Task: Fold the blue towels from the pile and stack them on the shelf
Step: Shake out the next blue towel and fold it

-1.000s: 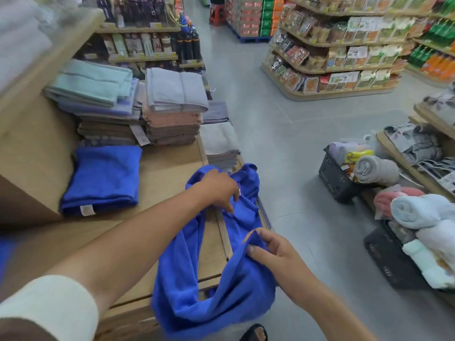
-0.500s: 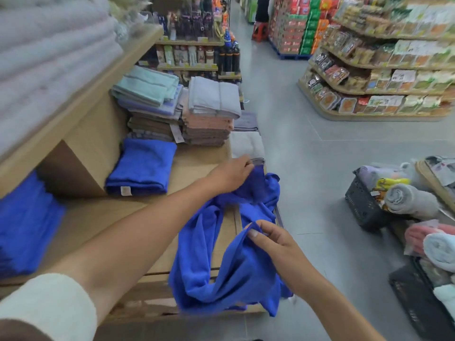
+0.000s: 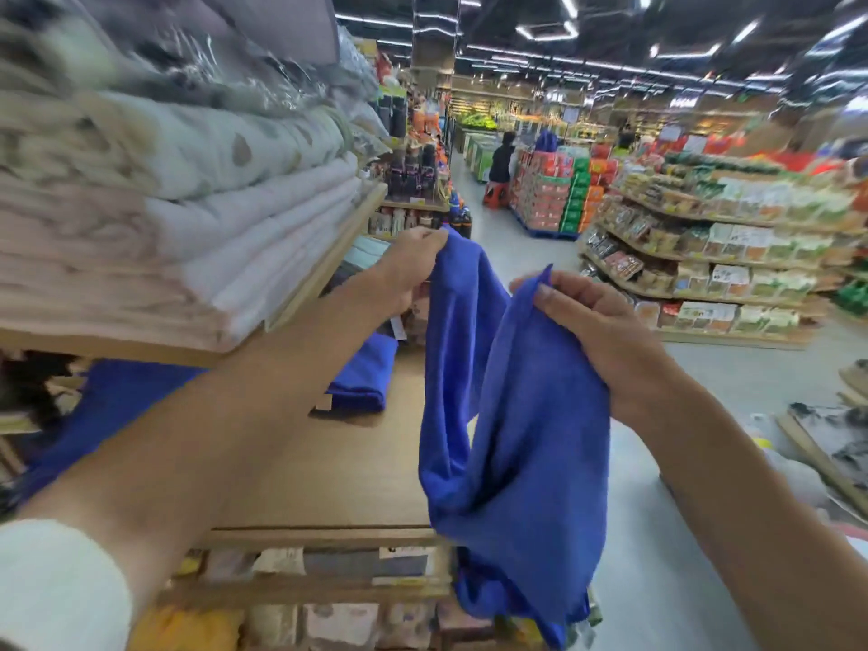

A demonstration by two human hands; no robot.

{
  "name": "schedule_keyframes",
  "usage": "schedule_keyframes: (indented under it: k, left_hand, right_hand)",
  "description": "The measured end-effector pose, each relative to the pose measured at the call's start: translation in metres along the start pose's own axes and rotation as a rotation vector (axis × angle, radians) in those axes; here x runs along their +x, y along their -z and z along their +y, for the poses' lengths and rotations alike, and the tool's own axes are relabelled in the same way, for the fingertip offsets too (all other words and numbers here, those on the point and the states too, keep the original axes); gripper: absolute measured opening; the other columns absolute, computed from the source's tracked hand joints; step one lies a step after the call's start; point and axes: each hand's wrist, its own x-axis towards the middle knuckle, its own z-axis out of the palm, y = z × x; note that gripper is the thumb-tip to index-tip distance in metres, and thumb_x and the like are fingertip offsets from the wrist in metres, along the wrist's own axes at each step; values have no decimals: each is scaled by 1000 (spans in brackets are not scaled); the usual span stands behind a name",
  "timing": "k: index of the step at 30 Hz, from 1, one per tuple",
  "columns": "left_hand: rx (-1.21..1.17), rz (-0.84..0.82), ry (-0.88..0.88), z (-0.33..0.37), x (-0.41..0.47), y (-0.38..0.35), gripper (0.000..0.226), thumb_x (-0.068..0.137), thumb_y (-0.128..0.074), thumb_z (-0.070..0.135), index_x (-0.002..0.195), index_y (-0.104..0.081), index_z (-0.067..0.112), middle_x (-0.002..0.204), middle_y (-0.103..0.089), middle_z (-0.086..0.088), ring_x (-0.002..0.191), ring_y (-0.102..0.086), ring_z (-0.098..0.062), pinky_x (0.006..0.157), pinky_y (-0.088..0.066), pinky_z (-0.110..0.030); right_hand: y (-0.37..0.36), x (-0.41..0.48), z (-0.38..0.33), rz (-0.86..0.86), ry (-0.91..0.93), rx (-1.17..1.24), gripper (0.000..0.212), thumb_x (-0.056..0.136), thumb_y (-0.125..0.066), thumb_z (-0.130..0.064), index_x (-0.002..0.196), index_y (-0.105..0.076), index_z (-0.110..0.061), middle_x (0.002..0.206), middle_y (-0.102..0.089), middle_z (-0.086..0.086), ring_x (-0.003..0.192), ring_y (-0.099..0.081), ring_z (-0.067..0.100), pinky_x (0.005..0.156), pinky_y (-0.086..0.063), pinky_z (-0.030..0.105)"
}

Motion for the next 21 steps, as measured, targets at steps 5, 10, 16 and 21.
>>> schedule_keyframes:
  k: [5,10,16,21]
  left_hand:
    - [72,0,-99,51,-13,9,19,107,-40,14,110,-59,12,103,-58,-17,90,-58,-27,72,-52,-38]
    - [134,-20,-169,72,-29,15,26,104,-46,18,117,-67,9,99,-63,-13,72,-60,-20,65,-50,-30]
    - [273,-68,-334,73,-64,28,29,101,-47,21,108,-75,25,93,-76,7,87,-70,-12,69,-54,-28]
    - [216,-147,-440,74,-93,35,31,102,-50,14,105,-77,28,94,-78,7,82,-71,-1,63,-52,-14]
  right_hand:
    - [-11,33,-56,26,32,-33,29,102,-58,-21,84,-81,-23,77,-76,-4,65,-71,7,58,-57,20]
    - [-27,53,-47,77,16,-184,23,103,-59,-20,96,-81,-16,97,-78,11,86,-71,20,81,-59,38]
    - [-44,66,-31,350,248,-454,7,92,-76,-22,87,-78,-18,78,-77,2,74,-73,22,71,-61,46]
    - [-57,76,-26,402,349,-543,10,89,-78,-27,81,-76,-21,75,-72,-13,72,-69,2,59,-52,16]
